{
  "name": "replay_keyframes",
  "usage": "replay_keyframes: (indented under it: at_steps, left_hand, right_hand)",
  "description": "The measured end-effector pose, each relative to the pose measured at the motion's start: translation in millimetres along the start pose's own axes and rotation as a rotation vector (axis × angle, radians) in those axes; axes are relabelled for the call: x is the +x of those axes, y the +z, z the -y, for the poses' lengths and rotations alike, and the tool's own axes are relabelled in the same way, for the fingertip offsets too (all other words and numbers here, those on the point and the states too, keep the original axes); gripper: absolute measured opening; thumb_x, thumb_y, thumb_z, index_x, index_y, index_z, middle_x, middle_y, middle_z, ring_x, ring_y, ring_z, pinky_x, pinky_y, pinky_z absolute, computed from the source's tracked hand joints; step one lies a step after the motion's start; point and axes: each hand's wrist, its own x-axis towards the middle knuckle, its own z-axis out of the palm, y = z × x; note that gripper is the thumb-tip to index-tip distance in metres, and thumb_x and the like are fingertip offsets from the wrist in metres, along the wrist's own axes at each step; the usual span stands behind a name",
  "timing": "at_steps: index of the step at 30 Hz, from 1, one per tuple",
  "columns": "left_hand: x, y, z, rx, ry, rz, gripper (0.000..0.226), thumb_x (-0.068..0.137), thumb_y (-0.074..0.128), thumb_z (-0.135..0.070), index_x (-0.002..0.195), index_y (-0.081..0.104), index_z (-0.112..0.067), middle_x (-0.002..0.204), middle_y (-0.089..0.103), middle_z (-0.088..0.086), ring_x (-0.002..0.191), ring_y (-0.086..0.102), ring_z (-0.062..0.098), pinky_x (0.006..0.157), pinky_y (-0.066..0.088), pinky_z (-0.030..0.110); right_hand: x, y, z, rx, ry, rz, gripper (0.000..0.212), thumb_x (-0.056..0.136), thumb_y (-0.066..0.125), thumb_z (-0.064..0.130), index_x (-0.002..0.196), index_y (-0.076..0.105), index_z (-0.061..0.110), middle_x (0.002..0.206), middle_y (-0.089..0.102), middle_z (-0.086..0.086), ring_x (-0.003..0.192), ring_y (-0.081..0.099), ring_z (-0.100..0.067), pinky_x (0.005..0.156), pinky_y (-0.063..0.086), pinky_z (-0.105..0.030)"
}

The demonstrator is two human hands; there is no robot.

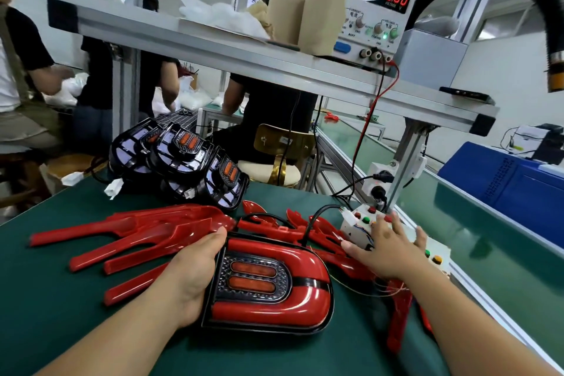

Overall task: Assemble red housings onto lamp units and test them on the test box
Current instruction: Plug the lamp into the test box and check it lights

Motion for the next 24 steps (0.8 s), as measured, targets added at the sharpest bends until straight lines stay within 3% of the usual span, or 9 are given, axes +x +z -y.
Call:
replay_keyframes:
  at_steps: [5,9,12,15,24]
  left_hand:
    - [-1,0,0,-0.012,0.002,0.007,0.038,0.103,0.04,-0.041,0.109,0.068,-0.015,0.097,0.074,0.023,0.084,0.072,0.042,0.061,0.059,0.053]
    - [-2,1,-1,-0.031,-0.032,0.027,0.044,0.103,0.039,-0.042,0.119,0.063,-0.008,0.103,0.07,0.03,0.091,0.069,0.049,0.077,0.055,0.064]
    - [-1,1,-1,-0.035,-0.055,0.037,0.049,0.102,0.038,-0.043,0.124,0.06,-0.005,0.107,0.068,0.032,0.096,0.067,0.05,0.088,0.048,0.068]
    - [0,0,-1,-0.027,-0.062,0.044,0.051,0.102,0.037,-0.045,0.124,0.06,-0.005,0.106,0.069,0.03,0.095,0.068,0.048,0.089,0.049,0.066]
    - [-6,2,-3,0.001,-0.044,0.03,0.051,0.102,0.036,-0.045,0.125,0.058,-0.004,0.105,0.07,0.03,0.095,0.068,0.048,0.09,0.049,0.065]
  right_hand:
    - [6,3,7,0.002,0.026,-0.01,0.126,0.06,0.009,0.098,0.152,0.021,0.012,0.164,0.005,0.001,0.149,-0.018,-0.015,0.114,-0.012,-0.057]
    - [5,5,11,0.001,0.044,-0.016,0.131,0.055,0.006,0.099,0.15,0.022,0.011,0.164,0.011,0.0,0.149,-0.015,-0.013,0.114,-0.011,-0.056]
    - [3,4,11,-0.138,-0.01,-0.052,0.126,0.058,0.003,0.097,0.15,0.026,0.014,0.163,0.014,-0.003,0.15,-0.011,-0.014,0.114,-0.013,-0.056]
    - [3,-1,11,-0.222,-0.062,-0.056,0.122,0.06,0.002,0.096,0.147,0.032,0.017,0.162,0.019,-0.006,0.151,-0.006,-0.016,0.112,-0.017,-0.055]
    - [3,-3,18,-0.247,-0.039,-0.037,0.123,0.061,0.003,0.097,0.149,0.029,0.015,0.162,0.017,-0.008,0.151,-0.006,-0.019,0.113,-0.016,-0.056]
